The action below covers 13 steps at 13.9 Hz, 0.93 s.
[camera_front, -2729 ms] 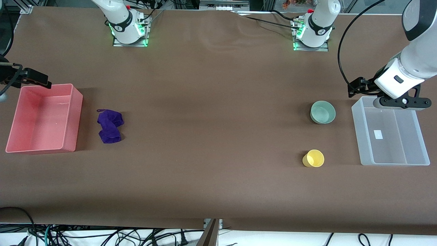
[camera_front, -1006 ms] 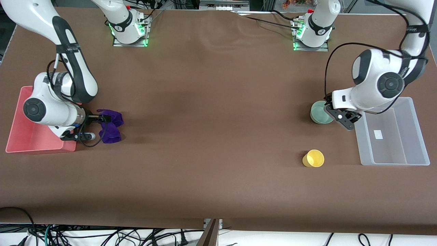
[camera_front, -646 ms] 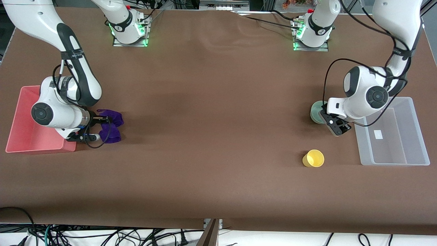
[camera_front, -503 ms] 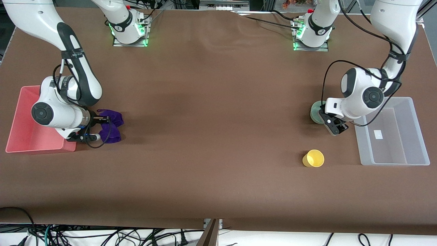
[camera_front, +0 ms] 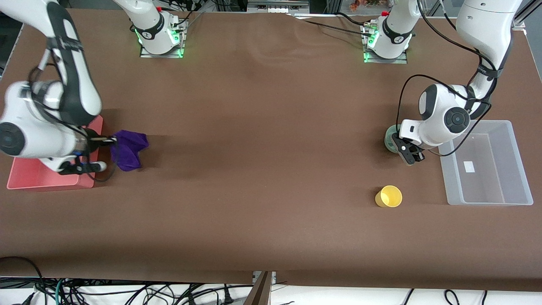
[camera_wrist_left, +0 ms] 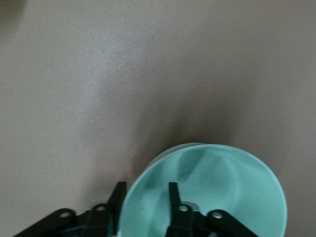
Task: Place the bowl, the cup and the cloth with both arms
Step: 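Drop the cloth into the pink bin while the left gripper places the bowl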
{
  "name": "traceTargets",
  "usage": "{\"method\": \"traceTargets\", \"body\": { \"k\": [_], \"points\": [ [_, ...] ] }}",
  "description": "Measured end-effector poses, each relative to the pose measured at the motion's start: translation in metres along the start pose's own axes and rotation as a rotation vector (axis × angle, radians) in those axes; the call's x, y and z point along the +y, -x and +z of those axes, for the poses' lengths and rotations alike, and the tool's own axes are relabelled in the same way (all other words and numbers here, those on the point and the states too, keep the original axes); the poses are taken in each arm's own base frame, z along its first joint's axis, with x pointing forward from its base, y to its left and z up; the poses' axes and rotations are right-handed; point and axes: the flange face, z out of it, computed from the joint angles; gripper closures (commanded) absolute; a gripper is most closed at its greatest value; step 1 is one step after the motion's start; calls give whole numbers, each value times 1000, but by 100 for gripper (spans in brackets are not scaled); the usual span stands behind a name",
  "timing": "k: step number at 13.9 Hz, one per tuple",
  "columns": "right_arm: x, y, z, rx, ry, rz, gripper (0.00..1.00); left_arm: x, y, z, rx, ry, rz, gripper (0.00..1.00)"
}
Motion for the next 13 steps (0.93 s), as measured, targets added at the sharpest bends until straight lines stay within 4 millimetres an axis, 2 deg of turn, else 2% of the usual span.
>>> {"method": "traceTargets", "body": {
  "k": [2, 4, 5, 7, 9, 10, 11, 13],
  "points": [
    [20, 18, -39, -20, 1, -36, 100, -5, -3, -8, 2, -8, 14, 100],
    [56, 40, -63, -53, 22, -73, 100, -12, -7, -27, -18, 18, 26, 100],
    [79, 50, -71, -62, 39, -97, 100, -19, -9, -43, -36, 41, 28, 100],
    [121, 67, -79, -71, 67, -142, 100, -36, -14, -90, -75, 93, 23, 100],
    [164, 82, -77, -67, 80, -160, 100, -51, -14, -144, -102, 127, 14, 100],
    [181, 85, -72, -64, 80, -161, 100, -58, -9, -164, -105, 130, 12, 100],
    [194, 85, -60, -74, 72, -156, 100, -69, 2, -178, -105, 122, 13, 100],
    [204, 74, -23, -124, 49, -150, 100, -97, 50, -186, -139, 96, 15, 100]
  ]
}}
